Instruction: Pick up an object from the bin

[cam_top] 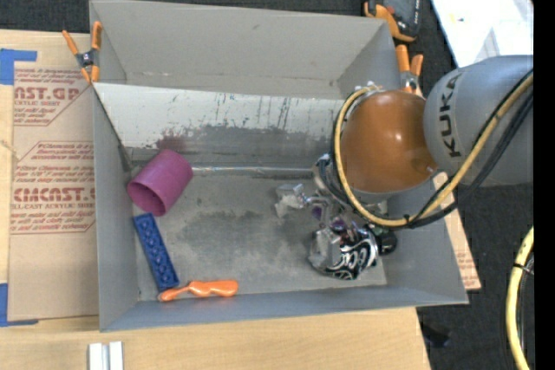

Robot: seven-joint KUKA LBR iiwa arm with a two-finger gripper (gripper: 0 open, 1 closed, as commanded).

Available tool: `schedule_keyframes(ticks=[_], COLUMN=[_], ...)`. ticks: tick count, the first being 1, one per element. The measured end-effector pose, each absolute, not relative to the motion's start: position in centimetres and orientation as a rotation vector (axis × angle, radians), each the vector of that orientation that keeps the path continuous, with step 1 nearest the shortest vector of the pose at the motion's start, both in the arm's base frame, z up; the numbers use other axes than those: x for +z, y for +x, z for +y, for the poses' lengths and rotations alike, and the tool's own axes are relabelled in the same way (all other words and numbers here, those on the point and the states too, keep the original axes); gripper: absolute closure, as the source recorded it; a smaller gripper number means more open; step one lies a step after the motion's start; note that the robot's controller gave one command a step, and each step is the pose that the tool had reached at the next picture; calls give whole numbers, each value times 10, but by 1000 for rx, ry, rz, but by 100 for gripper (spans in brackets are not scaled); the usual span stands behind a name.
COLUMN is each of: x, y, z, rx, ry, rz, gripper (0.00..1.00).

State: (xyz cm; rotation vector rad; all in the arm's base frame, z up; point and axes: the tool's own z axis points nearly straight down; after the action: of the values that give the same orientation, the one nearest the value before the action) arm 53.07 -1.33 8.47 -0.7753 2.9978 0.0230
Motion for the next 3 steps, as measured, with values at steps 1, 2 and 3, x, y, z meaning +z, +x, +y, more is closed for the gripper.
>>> schedule_keyframes(ticks=[1,2,3], x=[76,72,67], y=[545,555,560], z=[-51,-85,-113], rx=[37,42,77], ry=[-597,-676,-727], rz=[3039,3025,3028], gripper=[0,0,0])
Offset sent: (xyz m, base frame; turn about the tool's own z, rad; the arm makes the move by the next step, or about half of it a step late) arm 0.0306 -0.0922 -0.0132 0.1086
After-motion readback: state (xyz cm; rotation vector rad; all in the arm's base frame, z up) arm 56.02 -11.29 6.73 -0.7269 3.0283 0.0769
